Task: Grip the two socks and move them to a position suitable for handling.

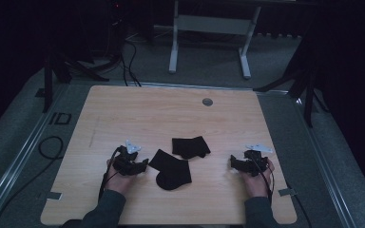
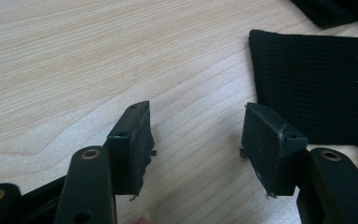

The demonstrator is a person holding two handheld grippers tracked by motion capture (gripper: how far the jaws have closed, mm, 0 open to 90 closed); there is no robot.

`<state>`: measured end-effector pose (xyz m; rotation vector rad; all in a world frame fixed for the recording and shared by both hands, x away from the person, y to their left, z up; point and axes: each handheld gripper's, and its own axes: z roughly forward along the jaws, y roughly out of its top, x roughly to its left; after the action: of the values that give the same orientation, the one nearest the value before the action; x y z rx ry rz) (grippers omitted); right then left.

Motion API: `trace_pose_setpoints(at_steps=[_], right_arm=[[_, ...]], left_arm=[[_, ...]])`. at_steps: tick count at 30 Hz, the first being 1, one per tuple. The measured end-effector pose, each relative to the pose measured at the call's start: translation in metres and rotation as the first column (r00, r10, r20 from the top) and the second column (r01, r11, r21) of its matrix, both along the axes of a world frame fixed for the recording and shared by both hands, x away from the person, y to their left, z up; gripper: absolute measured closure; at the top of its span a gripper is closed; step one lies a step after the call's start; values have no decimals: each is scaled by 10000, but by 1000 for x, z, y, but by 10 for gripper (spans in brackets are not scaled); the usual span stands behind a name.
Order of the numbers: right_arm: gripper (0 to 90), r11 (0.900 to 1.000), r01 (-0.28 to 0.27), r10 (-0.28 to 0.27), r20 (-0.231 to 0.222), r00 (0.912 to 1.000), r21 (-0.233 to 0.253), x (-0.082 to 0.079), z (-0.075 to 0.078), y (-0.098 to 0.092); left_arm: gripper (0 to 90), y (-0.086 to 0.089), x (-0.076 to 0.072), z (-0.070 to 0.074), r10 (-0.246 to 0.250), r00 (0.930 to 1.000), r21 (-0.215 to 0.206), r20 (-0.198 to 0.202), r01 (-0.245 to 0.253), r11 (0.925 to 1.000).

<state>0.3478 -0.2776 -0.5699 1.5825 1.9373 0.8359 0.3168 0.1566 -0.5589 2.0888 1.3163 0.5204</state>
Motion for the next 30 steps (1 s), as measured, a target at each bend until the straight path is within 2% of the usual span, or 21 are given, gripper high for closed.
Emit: trace_pose_setpoints(at_steps=[17,21,30], right_arm=[[106,10000,79,-79,-32,10000,-6,-3,0,1],[181,10000,78,-78,-144,9999,-42,-6,3,4],[429,9994,-325,321,-281,9991,-135,-11,9,11]], left_arm=[[441,1,1,1,181,9998,11,-65,-181,9998],[440,0,1,1,237,9997,1,-71,-237,9997],[436,0,1,1,264,9996,9,-86,-264,9997]])
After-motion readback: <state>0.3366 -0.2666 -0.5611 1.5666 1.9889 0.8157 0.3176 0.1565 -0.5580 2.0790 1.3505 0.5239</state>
